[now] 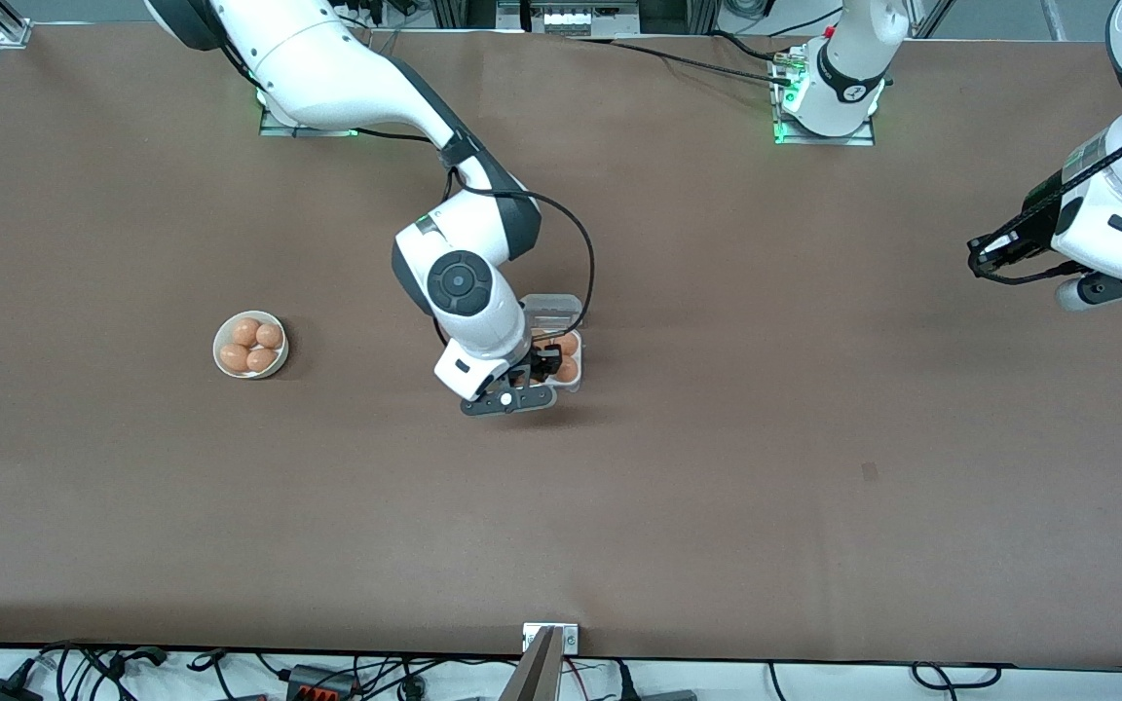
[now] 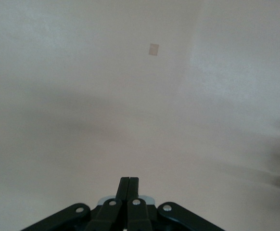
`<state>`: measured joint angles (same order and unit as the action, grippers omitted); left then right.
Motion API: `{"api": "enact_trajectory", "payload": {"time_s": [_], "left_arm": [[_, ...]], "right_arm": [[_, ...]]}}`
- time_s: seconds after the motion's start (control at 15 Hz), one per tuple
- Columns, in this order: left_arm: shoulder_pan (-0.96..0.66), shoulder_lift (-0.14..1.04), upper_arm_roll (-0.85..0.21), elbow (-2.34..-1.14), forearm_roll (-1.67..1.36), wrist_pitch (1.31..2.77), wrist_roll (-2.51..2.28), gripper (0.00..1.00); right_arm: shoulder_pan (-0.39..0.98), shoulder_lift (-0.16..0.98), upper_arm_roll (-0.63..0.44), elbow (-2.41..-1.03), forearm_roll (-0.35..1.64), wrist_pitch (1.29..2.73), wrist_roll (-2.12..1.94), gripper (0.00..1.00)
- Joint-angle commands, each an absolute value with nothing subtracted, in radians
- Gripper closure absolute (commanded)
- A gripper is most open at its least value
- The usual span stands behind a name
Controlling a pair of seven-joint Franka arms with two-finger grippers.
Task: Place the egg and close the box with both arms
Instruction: 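Lower the egg into the empty slot and open the right gripper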
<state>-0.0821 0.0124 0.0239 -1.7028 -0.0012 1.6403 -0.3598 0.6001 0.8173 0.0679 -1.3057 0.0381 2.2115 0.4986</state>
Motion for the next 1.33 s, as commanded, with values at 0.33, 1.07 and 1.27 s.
{"api": "enact_trajectory", "payload": {"time_s": [0.33, 1.07, 1.27], "left_arm": [[-0.077, 0.017, 0.023, -1.683, 0.008, 1.614, -0.337, 0.96], [-0.074, 0.017, 0.023, -1.683, 0.008, 1.614, -0.336, 0.96], [-0.074, 0.017, 0.023, -1.681, 0.009, 1.612, -0.334, 0.96]], "right_arm": [[0.627, 0.824, 0.060, -1.315, 0.034, 2.203, 0.518, 1.00], [0.627, 0.822, 0.060, -1.319, 0.035, 2.155, 0.534, 1.00], [0.627, 0.822, 0.060, -1.318, 0.037, 2.155, 0.534, 1.00]]}}
